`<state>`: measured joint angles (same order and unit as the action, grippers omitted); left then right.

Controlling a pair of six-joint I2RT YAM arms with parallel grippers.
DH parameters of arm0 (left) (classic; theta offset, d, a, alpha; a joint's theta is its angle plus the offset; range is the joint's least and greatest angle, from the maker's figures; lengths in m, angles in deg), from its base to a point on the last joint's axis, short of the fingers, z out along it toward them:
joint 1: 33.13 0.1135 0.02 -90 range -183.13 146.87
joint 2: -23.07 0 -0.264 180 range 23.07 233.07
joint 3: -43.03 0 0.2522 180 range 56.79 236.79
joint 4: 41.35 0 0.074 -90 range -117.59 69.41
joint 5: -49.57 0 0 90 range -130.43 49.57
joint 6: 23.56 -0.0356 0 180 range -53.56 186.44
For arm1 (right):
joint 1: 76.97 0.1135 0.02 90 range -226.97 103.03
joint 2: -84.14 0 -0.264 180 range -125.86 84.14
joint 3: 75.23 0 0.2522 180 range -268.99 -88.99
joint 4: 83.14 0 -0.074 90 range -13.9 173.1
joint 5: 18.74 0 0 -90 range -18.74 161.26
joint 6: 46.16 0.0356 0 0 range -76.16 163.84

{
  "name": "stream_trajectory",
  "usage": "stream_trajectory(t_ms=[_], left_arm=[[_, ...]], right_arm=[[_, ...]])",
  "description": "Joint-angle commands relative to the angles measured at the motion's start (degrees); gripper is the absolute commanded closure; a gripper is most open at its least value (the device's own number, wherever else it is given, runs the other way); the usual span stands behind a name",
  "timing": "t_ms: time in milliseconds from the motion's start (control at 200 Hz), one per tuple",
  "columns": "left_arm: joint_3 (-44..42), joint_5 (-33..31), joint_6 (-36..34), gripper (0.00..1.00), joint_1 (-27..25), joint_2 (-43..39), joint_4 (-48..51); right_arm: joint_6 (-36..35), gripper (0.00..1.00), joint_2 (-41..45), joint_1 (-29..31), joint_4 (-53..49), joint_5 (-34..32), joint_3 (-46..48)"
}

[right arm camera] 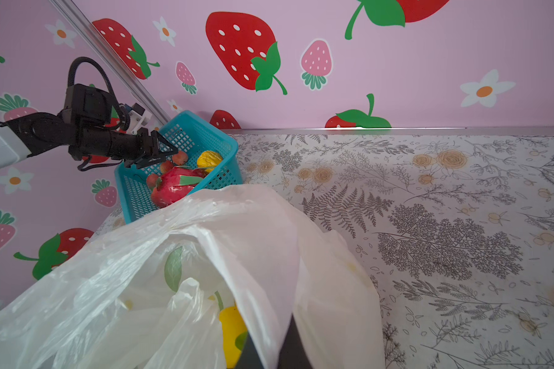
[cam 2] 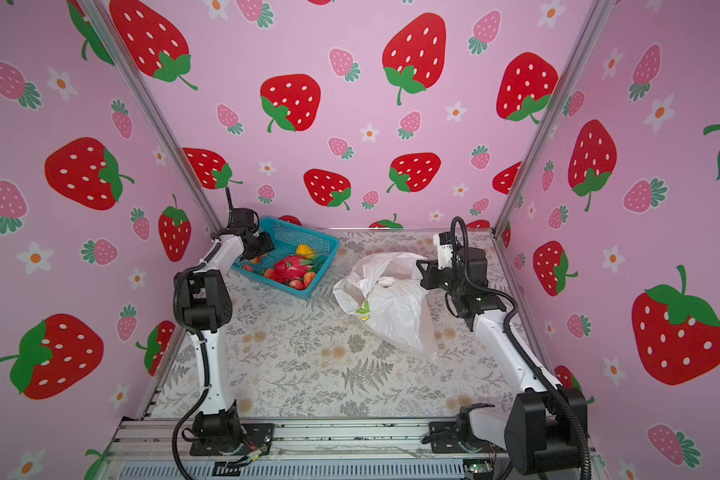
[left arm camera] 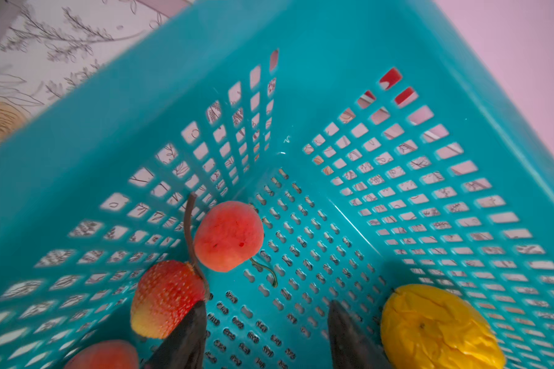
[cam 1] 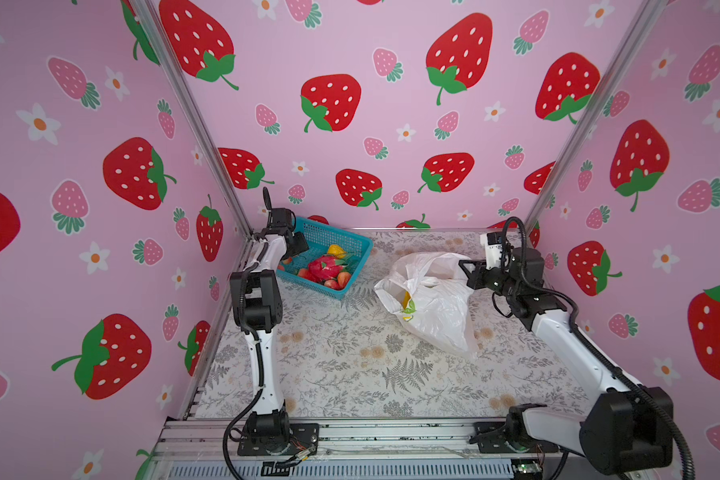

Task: Place the fake fruits into the plastic bag and tie a complex knot
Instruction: 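Reach into the teal basket and grasp the red peach with the left gripper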

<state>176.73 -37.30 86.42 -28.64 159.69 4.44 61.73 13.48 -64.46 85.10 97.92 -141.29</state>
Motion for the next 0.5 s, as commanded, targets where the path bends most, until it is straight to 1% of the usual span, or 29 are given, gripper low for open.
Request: stream_trajectory(t_ms=[0,495], left_arm=[[5.45,0.65,1.07,0.38,0.14,2.77,4.98],[19.46,2.53,1.36,0.38,1.91,13.33,9.90]], right_arm=[[-1.01,1.00,-0.22,-0.47,1.16,0.51,0.96],[-1.10,1.00,-1.23,-0.56,1.08,0.85,0.83]])
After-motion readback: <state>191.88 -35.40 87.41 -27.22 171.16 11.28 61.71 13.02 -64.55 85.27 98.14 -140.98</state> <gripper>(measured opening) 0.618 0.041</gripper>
